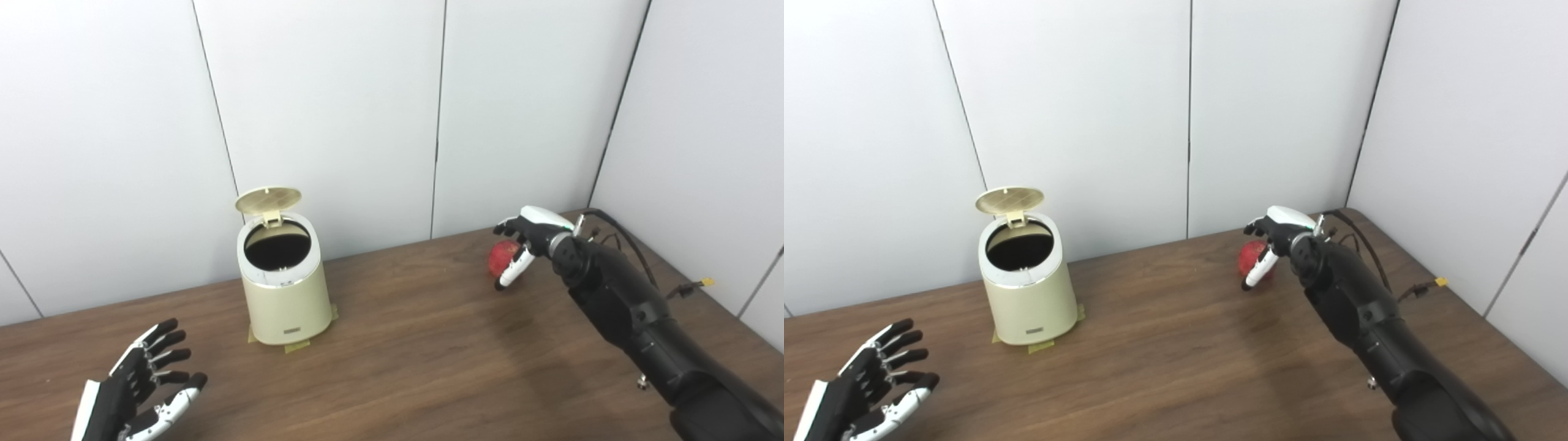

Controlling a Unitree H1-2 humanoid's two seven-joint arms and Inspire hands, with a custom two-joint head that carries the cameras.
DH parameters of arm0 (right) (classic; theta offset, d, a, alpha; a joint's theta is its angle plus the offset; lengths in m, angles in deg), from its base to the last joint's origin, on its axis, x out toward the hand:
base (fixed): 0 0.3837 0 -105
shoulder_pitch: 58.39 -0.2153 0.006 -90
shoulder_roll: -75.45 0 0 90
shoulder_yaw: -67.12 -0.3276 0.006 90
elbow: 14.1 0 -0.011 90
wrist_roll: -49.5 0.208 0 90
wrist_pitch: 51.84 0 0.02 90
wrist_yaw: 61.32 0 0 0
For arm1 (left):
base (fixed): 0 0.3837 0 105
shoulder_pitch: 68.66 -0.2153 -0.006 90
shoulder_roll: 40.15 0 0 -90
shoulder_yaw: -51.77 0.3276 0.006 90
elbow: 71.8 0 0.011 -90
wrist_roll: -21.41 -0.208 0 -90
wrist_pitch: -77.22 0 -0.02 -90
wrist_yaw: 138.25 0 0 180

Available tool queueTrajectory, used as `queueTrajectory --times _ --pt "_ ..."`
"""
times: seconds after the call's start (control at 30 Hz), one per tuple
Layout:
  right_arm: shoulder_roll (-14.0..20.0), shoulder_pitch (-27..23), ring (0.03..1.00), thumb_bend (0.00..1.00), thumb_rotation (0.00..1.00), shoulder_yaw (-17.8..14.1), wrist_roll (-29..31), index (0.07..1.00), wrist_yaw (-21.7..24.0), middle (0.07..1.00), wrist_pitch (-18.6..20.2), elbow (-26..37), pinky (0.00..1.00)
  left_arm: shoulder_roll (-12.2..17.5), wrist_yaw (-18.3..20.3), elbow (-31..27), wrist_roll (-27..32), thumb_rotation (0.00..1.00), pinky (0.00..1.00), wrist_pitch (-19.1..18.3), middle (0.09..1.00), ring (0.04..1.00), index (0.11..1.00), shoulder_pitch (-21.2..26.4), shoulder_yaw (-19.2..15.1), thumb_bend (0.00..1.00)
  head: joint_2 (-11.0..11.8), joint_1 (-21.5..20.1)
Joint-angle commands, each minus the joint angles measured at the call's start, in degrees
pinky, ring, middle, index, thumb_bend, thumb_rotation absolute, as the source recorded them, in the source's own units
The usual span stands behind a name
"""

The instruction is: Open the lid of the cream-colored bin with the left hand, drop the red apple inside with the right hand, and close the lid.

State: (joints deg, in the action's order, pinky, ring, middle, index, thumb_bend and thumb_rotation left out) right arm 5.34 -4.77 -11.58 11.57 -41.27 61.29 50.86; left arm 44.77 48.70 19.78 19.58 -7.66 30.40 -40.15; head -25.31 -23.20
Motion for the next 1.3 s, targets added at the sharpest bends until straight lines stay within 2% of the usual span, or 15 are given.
queueTrajectory --times 0.0,0.07,0.13,0.2,0.27,0.33,0.37,0.4,0.43,0.5,0.7,0.87,0.93,1.13,1.27 --pt "2.0 -3.1 0.808 0.87 0.18 -0.3 0.5 0.819 -0.3 0.848 0.0 0.3 0.7 0.9 0.0 -2.5 0.1 0.05 0.62 0.6 0.817 0.751 0.847 1.3 -0.1 0.55 -0.2 0.0" --pt "2.0 -3.1 0.779 0.87 0.17 0.5 0.2 0.813 0.2 0.824 0.9 0.2 0.67 0.9 0.1 -2.5 0.4 0.05 0.62 0.6 0.817 0.75 0.847 1.3 -0.1 0.55 -0.3 0.0" --pt "2.1 -3.0 0.676 0.86 0.18 1.0 0.2 0.811 -0.2 0.752 0.9 -0.9 0.56 0.8 0.2 -2.5 0.7 0.05 0.6 0.5 0.814 0.737 0.849 1.3 -0.1 0.55 -0.4 0.0" --pt "2.0 -2.8 0.652 0.84 0.15 1.0 0.6 0.796 -1.1 0.732 0.2 -1.9 0.55 0.7 0.3 -2.5 0.8 0.04 0.59 0.5 0.81 0.728 0.848 1.2 -0.2 0.55 -0.5 0.2" --pt "2.0 -2.3 0.657 0.8 0.07 0.5 1.6 0.764 -1.8 0.725 -0.7 -2.2 0.57 0.7 0.5 -2.5 1.0 0.05 0.61 0.2 0.809 0.732 0.849 1.2 -0.2 0.55 -0.5 0.2" --pt "1.8 -1.8 0.611 0.79 0.02 -0.1 2.5 0.729 -1.8 0.684 0.0 -1.3 0.54 0.7 0.5 -2.6 0.8 0.06 0.62 -0.2 0.813 0.737 0.85 1.1 -0.1 0.56 -0.5 0.2" --pt "1.7 -1.6 0.508 0.66 0.01 -0.3 2.8 0.689 -1.8 0.569 0.5 -0.7 0.44 0.7 0.5 -2.6 0.6 0.07 0.62 -0.4 0.813 0.738 0.849 1.1 -0.1 0.56 -0.5 0.2" --pt "1.6 -1.4 0.462 0.6 0.0 -0.3 2.8 0.642 -1.9 0.528 0.7 -0.4 0.4 0.8 0.5 -2.7 0.5 0.08 0.62 -0.4 0.813 0.738 0.849 1.1 -0.1 0.56 -0.9 0.4" --pt "1.6 -1.3 0.421 0.57 0.0 -0.2 2.7 0.578 -2.2 0.495 0.9 -0.3 0.36 0.8 0.6 -2.7 0.6 0.08 0.62 -0.4 0.812 0.737 0.849 1.1 0.0 0.56 -0.9 0.4" --pt "1.5 -1.1 0.391 0.53 0.0 0.0 2.4 0.548 -2.9 0.446 1.1 -0.1 0.34 0.8 0.8 -2.6 0.8 0.09 0.62 -0.3 0.813 0.737 0.849 1.1 0.0 0.56 -0.9 0.4" --pt "0.8 -0.3 0.43 0.52 0.0 -0.3 2.7 0.491 -8.0 0.498 -1.8 -1.0 0.41 0.7 0.8 -2.2 0.7 0.09 0.62 -0.2 0.809 0.738 0.845 1.0 0.0 0.57 -1.2 0.7" --pt "0.4 0.5 0.433 0.52 0.0 -0.8 2.9 0.478 -12.9 0.512 -4.9 -1.4 0.4 0.8 0.7 -1.6 0.1 0.13 0.62 -0.1 0.808 0.74 0.847 1.2 0.3 0.58 -1.4 1.0" --pt "0.0 0.6 0.432 0.52 0.0 -1.2 2.8 0.474 -15.1 0.518 -5.2 -1.5 0.4 0.9 0.9 -1.5 0.1 0.11 0.62 -0.1 0.804 0.732 0.847 1.3 0.4 0.57 -1.5 1.1" --pt "-1.6 0.8 0.375 0.51 0.0 -5.3 5.7 0.535 -21.8 0.487 -8.8 -0.7 0.32 0.9 0.8 -1.0 0.2 0.12 0.64 0.6 0.795 0.728 0.842 1.2 0.6 0.58 -1.5 2.0" --pt "-3.3 0.0 0.375 0.51 0.0 -7.9 7.4 0.543 -23.0 0.481 -7.1 4.1 0.32 0.9 0.6 -0.4 -0.1 0.1 0.63 1.0 0.796 0.722 0.841 1.3 0.7 0.57 -1.3 3.3"
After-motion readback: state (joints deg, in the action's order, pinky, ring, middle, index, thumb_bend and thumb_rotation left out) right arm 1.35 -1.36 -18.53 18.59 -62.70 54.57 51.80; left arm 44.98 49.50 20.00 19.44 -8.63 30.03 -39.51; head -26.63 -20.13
